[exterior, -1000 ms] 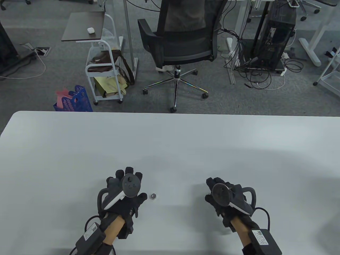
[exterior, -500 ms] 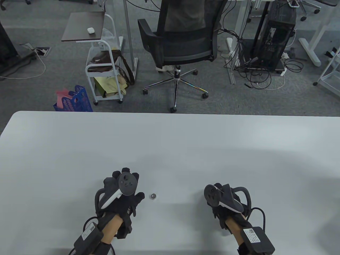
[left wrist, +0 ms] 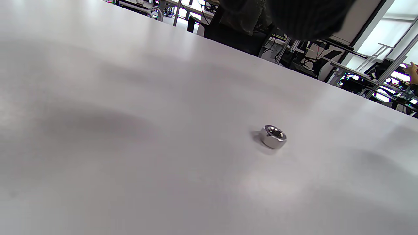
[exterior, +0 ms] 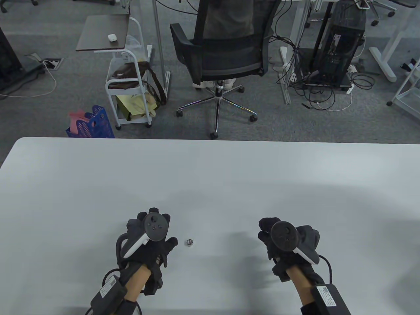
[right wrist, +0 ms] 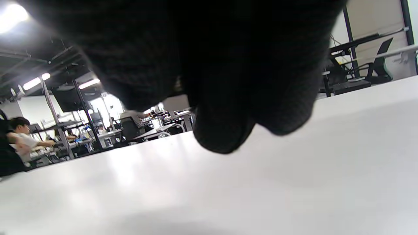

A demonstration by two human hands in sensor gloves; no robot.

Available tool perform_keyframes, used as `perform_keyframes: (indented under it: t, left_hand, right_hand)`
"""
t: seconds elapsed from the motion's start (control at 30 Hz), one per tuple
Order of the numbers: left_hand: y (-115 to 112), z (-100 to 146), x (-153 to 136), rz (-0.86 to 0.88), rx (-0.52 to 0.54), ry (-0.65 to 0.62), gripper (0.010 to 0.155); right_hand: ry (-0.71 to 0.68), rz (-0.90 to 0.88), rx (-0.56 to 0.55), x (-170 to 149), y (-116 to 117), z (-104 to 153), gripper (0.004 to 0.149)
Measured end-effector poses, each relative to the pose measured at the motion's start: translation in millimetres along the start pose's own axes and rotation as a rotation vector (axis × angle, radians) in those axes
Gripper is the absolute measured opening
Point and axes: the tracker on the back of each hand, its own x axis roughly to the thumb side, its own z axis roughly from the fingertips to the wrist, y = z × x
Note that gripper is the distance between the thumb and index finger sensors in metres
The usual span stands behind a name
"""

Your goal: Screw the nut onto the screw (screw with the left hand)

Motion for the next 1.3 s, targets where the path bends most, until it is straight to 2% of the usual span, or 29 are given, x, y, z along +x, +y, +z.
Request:
perform_keyframes:
  t: [0.27, 0.33, 0.5, 0.63, 0.7, 0.83, 1.0, 1.1, 1.3]
  left_hand:
    - [-3, 0, 3, -0.002, -0.004, -0.009, 0.082]
    - [-4, 0, 4, 0.002, -0.002, -0.018, 0.082]
    - [-3, -3, 5, 0.039, 0.097, -0.078, 0.08]
    - [-13, -13, 13, 0.014, 0.09, -0.126, 0.074]
    - [-24, -22, 24, -0.048, 0.027, -0.167, 0.071]
    - [-43, -34, 49, -0.176, -0.031, -0.216, 0.066]
    - [-55, -42, 71, -0.413, -0.013, -0.184, 0.056]
    - [-63, -42, 81, -0.529, 0.054, -0.201, 0.051]
    - [-63, -42, 86, -0.526, 0.064, -0.187, 0.046]
  right_hand:
    - [-0.038, -0.017, -0.028, 5, -16, 7, 0.05]
    - [-0.044, -0.031, -0.036, 6, -17, 8, 0.05]
    - [-0.08, -0.013, -0.04, 11, -14, 12, 0.058]
    - [-0.09, -0.002, -0.054, 16, -13, 12, 0.058]
    - [-0.086, -0.016, -0.054, 17, -11, 12, 0.056]
    - [-0.087, -0.007, -0.04, 18, -9, 12, 0.055]
    - [-0.086, 0.001, -0.033, 19, -9, 12, 0.055]
    - [-0.085, 0.003, -0.025, 20, -9, 12, 0.055]
    - [-0.082, 0.001, -0.02, 21, -11, 12, 0.053]
